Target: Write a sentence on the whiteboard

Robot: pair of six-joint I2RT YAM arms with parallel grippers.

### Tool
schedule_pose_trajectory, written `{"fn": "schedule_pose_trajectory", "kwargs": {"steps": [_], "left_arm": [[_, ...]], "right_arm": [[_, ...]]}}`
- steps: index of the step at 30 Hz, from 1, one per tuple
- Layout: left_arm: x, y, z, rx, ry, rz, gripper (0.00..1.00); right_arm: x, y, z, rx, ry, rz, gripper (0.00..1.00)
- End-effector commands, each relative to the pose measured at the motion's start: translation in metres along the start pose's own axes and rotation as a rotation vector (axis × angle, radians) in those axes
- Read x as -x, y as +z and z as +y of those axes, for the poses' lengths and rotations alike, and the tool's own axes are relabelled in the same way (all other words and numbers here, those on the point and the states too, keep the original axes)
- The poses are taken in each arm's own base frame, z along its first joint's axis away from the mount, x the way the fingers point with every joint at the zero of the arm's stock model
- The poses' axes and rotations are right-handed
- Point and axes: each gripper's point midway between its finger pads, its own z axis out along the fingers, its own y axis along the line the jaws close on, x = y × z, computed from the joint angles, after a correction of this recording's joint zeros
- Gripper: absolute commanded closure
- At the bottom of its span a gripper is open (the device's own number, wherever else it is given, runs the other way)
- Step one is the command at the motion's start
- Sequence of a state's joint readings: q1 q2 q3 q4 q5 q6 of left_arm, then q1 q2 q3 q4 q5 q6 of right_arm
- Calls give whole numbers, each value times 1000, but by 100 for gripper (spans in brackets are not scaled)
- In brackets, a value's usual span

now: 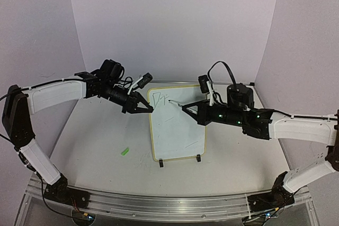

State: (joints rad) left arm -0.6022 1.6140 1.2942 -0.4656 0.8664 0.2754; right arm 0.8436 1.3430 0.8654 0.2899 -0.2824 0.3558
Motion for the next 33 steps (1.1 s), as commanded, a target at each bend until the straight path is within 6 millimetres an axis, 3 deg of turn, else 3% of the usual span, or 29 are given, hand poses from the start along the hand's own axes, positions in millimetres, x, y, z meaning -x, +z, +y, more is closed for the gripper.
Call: {"fn": "schedule_pose_trajectory", "kwargs": {"steps": [1, 15, 26, 33], "left_arm": [[-36, 22, 2, 7, -35, 125, 100], [-37, 24, 3, 6, -38, 129, 100], [-37, 24, 3, 4, -36, 129, 100], [-37, 24, 2, 1, -37, 130, 100]], "right_arm": [[8, 5, -13, -49, 9, -26, 100], [-21, -3, -24, -74, 59, 24, 100], [0, -22, -28, -137, 47, -65, 100], [-1, -26, -12, -56, 30, -44, 100]]}}
